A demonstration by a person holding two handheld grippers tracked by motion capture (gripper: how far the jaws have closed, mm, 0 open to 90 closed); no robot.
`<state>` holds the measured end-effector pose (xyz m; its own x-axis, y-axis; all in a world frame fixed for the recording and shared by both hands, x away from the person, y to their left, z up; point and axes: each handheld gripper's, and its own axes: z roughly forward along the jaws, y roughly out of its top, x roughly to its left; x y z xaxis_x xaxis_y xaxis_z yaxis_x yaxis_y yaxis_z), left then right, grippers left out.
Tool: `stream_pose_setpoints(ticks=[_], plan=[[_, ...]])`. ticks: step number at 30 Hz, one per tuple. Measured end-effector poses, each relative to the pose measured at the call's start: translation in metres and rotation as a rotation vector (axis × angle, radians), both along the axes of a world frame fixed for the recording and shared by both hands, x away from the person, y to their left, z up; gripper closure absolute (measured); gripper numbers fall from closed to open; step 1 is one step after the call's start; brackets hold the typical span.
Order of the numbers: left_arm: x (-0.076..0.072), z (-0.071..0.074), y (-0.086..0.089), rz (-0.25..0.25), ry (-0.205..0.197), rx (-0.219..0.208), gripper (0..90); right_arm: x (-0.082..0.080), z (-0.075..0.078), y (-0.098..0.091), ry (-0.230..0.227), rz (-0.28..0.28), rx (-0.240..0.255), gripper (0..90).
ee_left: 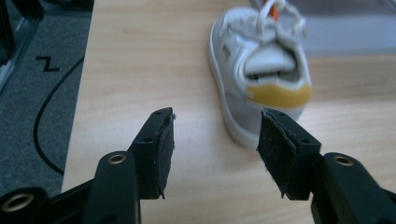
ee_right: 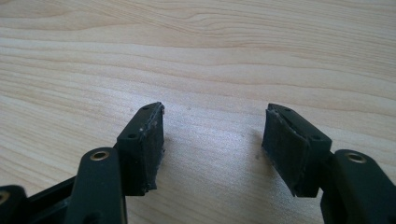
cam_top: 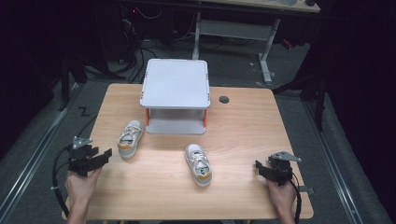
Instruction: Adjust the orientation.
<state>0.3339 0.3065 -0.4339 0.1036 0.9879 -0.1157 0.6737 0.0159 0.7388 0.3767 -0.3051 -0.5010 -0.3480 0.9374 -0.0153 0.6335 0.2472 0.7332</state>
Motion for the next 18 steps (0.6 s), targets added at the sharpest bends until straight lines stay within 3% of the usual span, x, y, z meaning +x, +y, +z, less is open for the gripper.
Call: stream_pose_setpoints(ticks=[5,10,18], plan=[[0.030,0.011,-0.006,-0.038,0.032,0.021,47.5,0.000,0.000,0.000,0.000,0.001,0.000,38.7],[0.054,0.010,-0.016,-0.071,0.081,0.058,49.7,0.000,0.000,0.000,0.000,0.001,0.000,38.7],[0.070,0.001,-0.024,-0.094,0.142,0.079,53.7,0.000,0.000,0.000,0.000,0.001,0.000,38.7]])
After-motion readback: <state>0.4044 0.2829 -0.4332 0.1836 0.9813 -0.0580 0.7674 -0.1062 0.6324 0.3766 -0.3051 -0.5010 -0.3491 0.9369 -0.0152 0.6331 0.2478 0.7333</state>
